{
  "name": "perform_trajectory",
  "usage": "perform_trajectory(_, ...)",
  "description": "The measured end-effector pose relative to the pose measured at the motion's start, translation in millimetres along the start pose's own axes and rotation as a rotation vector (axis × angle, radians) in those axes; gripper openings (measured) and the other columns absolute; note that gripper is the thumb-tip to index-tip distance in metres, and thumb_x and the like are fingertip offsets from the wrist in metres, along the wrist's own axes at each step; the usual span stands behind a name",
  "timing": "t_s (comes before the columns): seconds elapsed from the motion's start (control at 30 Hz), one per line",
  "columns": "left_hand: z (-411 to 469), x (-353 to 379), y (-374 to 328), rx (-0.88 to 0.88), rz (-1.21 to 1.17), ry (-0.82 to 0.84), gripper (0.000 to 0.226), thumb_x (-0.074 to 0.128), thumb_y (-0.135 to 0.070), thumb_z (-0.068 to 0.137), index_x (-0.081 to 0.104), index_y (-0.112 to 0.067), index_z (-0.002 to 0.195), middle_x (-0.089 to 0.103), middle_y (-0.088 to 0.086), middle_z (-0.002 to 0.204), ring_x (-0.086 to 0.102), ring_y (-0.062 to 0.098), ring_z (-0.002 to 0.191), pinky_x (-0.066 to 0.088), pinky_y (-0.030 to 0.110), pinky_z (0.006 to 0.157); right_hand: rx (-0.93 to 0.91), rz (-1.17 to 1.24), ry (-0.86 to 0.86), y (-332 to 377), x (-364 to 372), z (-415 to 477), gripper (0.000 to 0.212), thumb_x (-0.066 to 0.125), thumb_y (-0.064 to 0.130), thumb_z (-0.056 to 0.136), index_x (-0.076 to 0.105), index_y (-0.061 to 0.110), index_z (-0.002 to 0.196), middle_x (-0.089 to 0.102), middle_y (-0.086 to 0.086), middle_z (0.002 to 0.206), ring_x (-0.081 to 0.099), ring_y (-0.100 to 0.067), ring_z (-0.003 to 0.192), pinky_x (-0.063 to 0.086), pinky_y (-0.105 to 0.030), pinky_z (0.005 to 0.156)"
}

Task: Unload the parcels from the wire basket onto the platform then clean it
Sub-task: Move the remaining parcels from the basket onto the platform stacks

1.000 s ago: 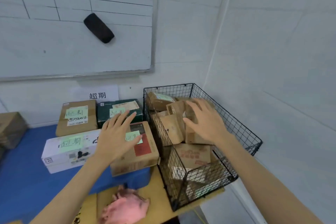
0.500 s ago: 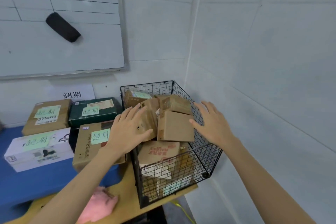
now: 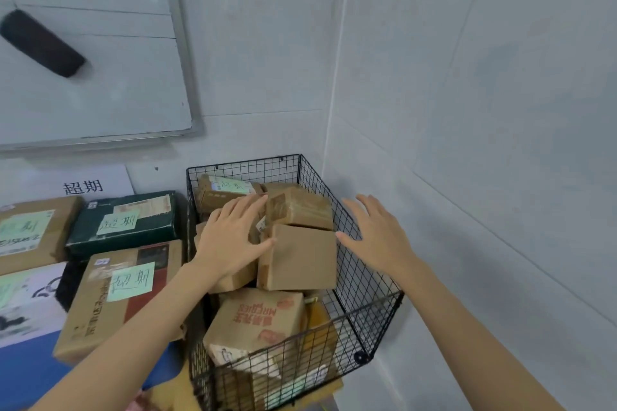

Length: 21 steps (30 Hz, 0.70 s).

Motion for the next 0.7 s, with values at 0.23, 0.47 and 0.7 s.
perform_trajectory(0.23, 47, 36, 28, -0.064, -0.042, 0.048, 0.090, 0.037, -0.080, 0.080, 0.019, -0.034, 0.155, 0.022, -0.004, 0.162, 0.024, 0.022, 0.147, 0.022, 0.046, 0.118, -0.074, 0.003, 0.041, 1, 18, 71, 0.071, 0.054, 0.048, 0.095, 0.025, 0.023, 0.155, 0.024, -0.009, 0.158, 0.020, -0.026, 0.148, 0.025, -0.045, 0.119)
perform_trajectory(0.47, 84, 67, 14, -0.043, -0.075, 0.127, 0.095, 0.045, -0.076, 0.075, 0.015, -0.034, 0.155, 0.021, -0.005, 0.162, 0.024, 0.020, 0.147, 0.020, 0.041, 0.118, -0.112, -0.007, 0.095, -5, 47, 103, 0.073, 0.057, 0.047, 0.094, 0.025, 0.021, 0.155, 0.024, -0.008, 0.159, 0.021, -0.025, 0.147, 0.025, -0.044, 0.119)
perform_trajectory(0.7, 113, 93, 2, -0.026, -0.162, 0.152, 0.099, 0.071, -0.058, 0.073, 0.018, -0.035, 0.154, 0.025, -0.011, 0.159, 0.030, 0.016, 0.143, 0.023, 0.040, 0.116, -0.128, 0.016, 0.130, -17, 62, 126, 0.074, 0.057, 0.048, 0.094, 0.023, 0.024, 0.156, 0.020, -0.008, 0.161, 0.017, -0.025, 0.149, 0.021, -0.046, 0.120)
Point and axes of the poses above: each hand's wrist, its own z-axis towards the middle knuckle, its own x-axis out of the palm, y = z × x, the point moved 10 cm from there along z, towards the middle knuckle
